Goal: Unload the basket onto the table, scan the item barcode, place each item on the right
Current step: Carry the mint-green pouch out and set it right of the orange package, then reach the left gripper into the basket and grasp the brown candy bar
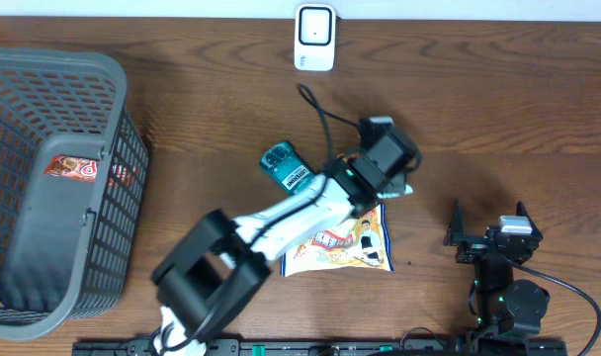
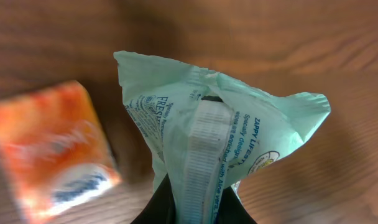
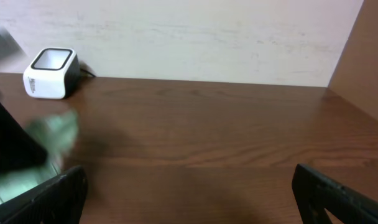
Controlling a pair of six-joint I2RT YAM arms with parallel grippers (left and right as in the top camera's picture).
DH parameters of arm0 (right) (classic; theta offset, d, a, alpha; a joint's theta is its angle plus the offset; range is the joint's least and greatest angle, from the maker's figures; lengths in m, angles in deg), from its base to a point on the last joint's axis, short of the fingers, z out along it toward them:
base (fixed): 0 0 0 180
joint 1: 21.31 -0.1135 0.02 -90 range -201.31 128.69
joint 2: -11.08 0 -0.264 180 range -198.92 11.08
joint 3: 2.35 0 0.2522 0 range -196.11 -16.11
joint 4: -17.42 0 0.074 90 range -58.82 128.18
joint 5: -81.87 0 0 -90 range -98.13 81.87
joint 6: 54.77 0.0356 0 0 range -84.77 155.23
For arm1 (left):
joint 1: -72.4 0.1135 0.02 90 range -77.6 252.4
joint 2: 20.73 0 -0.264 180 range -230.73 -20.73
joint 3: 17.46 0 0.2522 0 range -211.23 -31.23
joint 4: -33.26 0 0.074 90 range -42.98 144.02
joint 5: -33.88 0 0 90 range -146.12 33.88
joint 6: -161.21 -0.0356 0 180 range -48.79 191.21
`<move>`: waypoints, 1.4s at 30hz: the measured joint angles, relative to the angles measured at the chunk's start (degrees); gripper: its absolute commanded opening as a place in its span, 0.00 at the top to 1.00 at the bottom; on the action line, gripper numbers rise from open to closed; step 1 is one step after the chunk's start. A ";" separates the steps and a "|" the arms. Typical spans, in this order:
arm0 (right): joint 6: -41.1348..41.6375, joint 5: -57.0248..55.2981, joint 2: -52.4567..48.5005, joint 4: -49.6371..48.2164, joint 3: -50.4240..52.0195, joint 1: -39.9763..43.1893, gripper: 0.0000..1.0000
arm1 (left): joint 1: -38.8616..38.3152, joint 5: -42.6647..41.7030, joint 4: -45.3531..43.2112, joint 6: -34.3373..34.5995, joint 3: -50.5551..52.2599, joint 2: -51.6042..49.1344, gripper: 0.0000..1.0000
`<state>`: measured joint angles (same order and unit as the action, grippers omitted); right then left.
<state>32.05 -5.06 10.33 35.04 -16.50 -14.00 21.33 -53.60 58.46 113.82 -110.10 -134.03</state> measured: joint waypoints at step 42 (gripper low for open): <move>0.00 0.00 0.00 0.00 0.00 0.00 0.01 | 65.33 26.73 43.04 -2.23 -9.79 45.09 0.02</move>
<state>32.05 -5.06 10.33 35.04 -16.50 -14.00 86.66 -26.87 101.50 111.59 -119.89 -88.94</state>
